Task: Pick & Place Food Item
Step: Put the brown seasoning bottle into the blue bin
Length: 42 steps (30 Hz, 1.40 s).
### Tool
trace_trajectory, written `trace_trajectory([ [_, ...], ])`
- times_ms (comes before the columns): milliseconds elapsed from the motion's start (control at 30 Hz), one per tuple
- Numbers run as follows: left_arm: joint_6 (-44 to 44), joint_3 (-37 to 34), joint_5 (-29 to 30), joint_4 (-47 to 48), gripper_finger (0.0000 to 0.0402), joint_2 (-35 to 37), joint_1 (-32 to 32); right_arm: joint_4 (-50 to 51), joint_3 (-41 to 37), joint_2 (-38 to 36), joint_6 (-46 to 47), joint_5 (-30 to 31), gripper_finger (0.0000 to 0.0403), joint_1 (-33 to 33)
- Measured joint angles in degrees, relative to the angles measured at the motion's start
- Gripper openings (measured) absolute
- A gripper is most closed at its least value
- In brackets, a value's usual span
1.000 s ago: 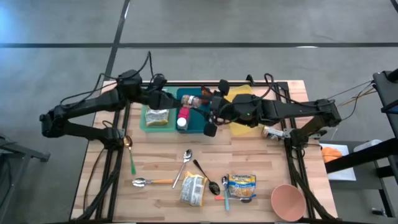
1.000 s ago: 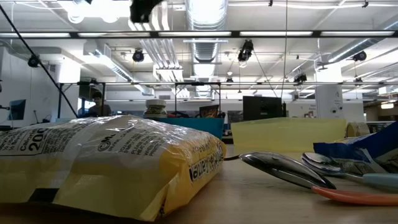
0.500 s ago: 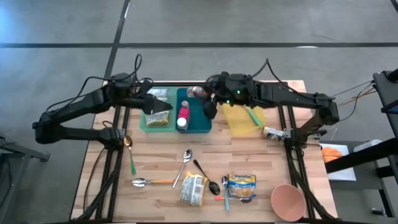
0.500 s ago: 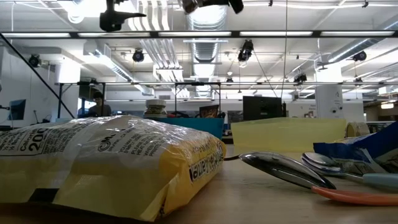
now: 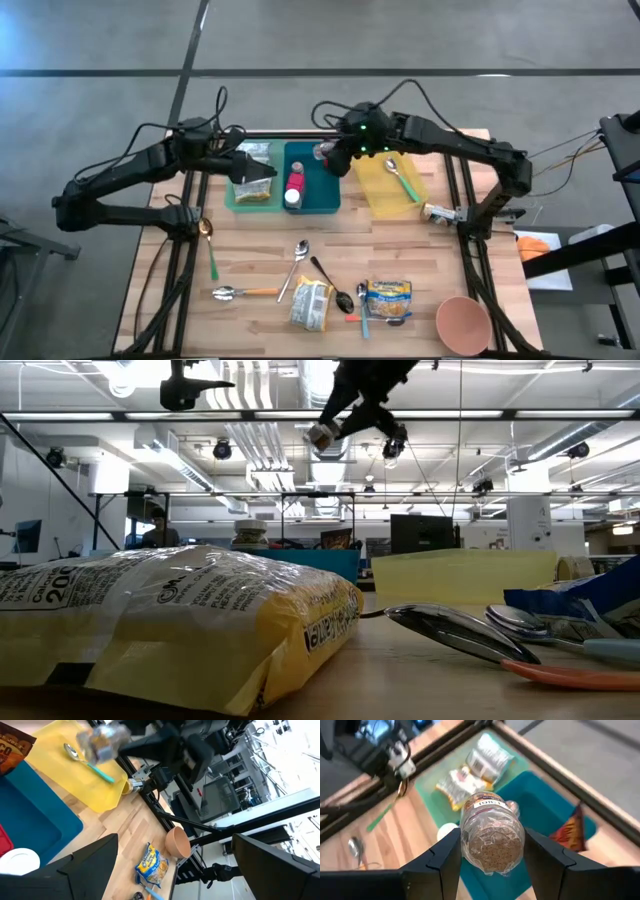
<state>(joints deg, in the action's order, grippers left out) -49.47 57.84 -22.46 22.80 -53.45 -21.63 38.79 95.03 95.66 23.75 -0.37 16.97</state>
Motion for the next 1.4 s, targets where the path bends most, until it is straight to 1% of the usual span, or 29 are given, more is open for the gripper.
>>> trace_trajectory([
  [67,0.01,0.00,0.02,0.06,0.0397,0.00,0.00,1.84,1.77,2.29,-1.08,-1.20,0.0173,0.17],
  [167,-0.01,0.00,0.04,0.31,0.0397,0.00,0.00,7.25,5.98,6.34,-3.08,-1.39,0.0173,0.17],
  [433,0.04,0.00,0.24,1.69,0.0397,0.00,0.00,25.69,20.54,18.94,-9.35,-1.67,0.0173,-0.19],
  [533,0.04,0.00,0.24,1.73,0.0397,0.00,0.00,29.03,24.70,23.49,-11.89,-1.63,0.0173,-0.85],
  [667,0.12,0.00,0.24,1.96,0.0397,0.00,0.00,30.30,27.76,27.83,-14.07,-1.73,0.0173,-1.84],
  [900,1.26,0.00,0.45,3.98,0.0397,0.00,0.04,31.43,27.50,32.59,-18.19,-1.79,0.0173,-3.42],
  [1100,1.74,0.00,0.45,4.45,0.0397,0.07,0.04,30.54,24.31,33.51,-21.72,-1.11,0.0173,-4.22],
  [1200,2.38,0.00,0.47,4.37,0.0397,0.51,0.04,28.14,22.05,33.48,-22.48,-1.12,0.0173,-4.22],
  [1400,4.80,0.00,0.46,4.27,0.0397,3.26,0.04,25.79,18.49,33.48,-23.47,-1.07,0.0173,-4.27],
])
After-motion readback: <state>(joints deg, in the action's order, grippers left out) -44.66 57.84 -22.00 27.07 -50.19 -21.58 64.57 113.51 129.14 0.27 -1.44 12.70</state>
